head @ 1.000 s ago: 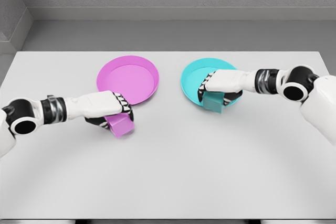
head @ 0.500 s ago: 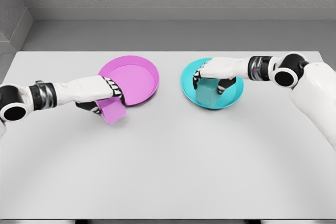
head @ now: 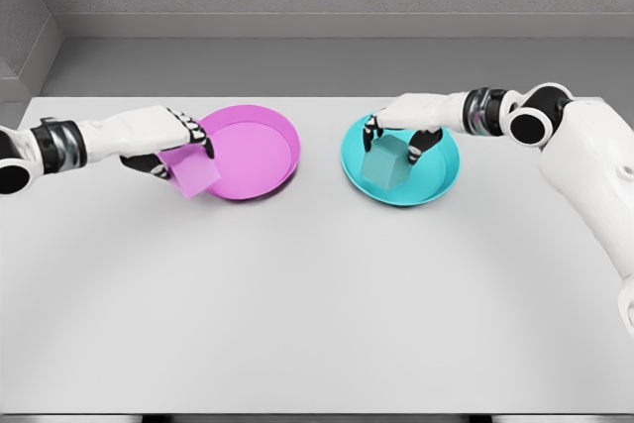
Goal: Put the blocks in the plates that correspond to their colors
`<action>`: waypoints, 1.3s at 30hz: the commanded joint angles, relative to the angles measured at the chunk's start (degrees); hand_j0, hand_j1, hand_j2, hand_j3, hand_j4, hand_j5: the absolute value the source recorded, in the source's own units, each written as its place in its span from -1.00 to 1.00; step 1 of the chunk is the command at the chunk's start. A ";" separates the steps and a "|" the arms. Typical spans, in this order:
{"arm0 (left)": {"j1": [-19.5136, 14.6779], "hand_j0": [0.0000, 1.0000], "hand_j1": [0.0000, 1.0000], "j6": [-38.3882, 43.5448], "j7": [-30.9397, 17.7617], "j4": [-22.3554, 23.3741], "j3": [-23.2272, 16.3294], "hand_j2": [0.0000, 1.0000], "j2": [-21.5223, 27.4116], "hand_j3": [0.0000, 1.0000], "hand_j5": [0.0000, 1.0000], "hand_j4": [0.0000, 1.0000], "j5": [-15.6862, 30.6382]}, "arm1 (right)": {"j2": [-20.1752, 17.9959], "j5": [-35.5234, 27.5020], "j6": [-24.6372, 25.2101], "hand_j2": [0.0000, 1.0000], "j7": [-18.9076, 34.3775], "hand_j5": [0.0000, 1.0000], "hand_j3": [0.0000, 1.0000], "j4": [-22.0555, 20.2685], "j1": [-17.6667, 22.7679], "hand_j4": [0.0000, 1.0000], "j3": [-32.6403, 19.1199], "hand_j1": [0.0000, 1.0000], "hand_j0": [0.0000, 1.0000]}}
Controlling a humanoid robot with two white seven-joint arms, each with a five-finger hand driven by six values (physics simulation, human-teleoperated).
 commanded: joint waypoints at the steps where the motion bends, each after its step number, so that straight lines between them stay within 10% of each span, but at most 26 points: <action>1: -0.09 0.25 0.25 0.10 0.06 2.56 0.07 0.25 -1.17 0.25 0.25 0.25 0.34 | 0.11 -0.37 0.17 0.16 -0.03 0.16 0.16 0.77 0.00 0.16 -0.68 0.16 0.16; 3: -0.88 0.25 0.25 0.10 0.06 3.18 0.07 0.25 -2.22 0.25 0.25 0.25 0.25 | 0.11 -0.37 0.17 0.34 -0.03 0.34 0.34 1.20 -0.09 0.34 -0.76 0.34 0.34; 5: -1.32 0.25 0.25 0.10 0.06 3.62 -0.02 0.25 -3.37 0.25 0.25 0.25 0.16 | 0.11 -0.37 0.17 0.99 -0.03 0.99 0.99 1.29 0.00 0.99 -0.85 0.99 0.99; 18: -5.54 0.27 0.27 0.10 -1.17 11.53 0.24 0.27 -9.61 0.27 0.27 0.27 -0.10 | -0.94 -0.99 0.17 1.00 -0.03 1.00 1.00 0.59 0.79 1.00 -6.74 1.00 1.00; 20: -5.80 0.99 0.99 0.10 -1.00 13.81 2.43 0.99 -11.01 0.99 0.99 0.99 0.16 | -1.99 -0.99 0.17 1.00 -0.03 1.00 1.00 0.24 2.11 1.00 -11.22 1.00 1.00; 26: -5.36 1.00 1.00 0.10 -0.91 13.38 2.79 1.00 -11.19 1.00 1.00 1.00 1.04 | -9.46 -1.69 0.17 1.00 -0.03 1.00 1.00 -10.65 11.24 1.00 -21.58 1.00 1.00; 31: -5.54 1.00 1.00 0.10 -0.91 13.29 2.88 1.00 -6.53 1.00 1.00 1.00 7.98 | -12.28 -2.04 0.17 1.00 -0.03 1.00 1.00 -21.21 19.16 1.00 -32.14 1.00 1.00; 39: -3.78 1.00 1.00 0.10 -0.73 11.97 2.88 1.00 6.91 1.00 1.00 1.00 15.36 | -12.54 -4.06 0.17 1.00 -1.01 1.00 1.00 -21.91 28.30 1.00 -39.43 1.00 1.00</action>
